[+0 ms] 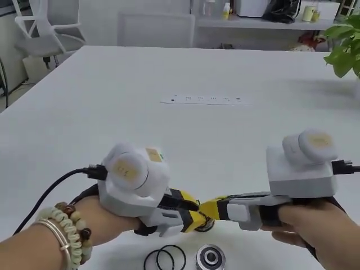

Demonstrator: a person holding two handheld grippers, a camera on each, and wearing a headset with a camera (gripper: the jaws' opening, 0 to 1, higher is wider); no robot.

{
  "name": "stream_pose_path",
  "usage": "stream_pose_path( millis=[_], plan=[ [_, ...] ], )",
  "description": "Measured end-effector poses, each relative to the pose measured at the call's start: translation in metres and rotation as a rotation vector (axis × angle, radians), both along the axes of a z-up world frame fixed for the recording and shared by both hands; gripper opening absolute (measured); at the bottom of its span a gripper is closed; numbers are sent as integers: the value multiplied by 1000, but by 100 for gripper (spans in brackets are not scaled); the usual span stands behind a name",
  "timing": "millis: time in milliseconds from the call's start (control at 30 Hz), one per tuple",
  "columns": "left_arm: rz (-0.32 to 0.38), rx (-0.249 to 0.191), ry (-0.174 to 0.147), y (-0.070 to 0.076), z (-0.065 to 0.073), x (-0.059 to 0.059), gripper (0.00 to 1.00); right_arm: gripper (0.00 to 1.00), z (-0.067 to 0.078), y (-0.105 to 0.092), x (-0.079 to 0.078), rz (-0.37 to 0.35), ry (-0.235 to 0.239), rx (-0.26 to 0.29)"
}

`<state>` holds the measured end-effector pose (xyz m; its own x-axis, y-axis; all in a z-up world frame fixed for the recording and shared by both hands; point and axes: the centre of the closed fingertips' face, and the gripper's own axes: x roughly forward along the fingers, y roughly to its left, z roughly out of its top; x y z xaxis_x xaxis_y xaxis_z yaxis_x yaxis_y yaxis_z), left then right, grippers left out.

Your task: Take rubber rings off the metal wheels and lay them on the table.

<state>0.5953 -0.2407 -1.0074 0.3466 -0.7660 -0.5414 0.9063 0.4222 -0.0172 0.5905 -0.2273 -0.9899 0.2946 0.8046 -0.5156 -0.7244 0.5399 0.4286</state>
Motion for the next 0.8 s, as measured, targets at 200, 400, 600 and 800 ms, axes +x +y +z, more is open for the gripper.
stream_pose_path(
  millis=[200, 400, 600, 800],
  plan=[
    [5, 12, 14, -1, 1, 0, 14, 0, -7, -11, 1, -33, 23, -14],
    [-19, 65, 20, 7, 4, -4, 17, 0, -8, -12, 1, -40, 16, -24],
    [-15, 71, 36, 25, 19, -10, 20, 0, -4, -9, -1, -46, 36, 5],
    [-33, 66, 12, 40, 46, -19, 27, 0, 4, -12, 2, -85, 52, 59]
  ],
)
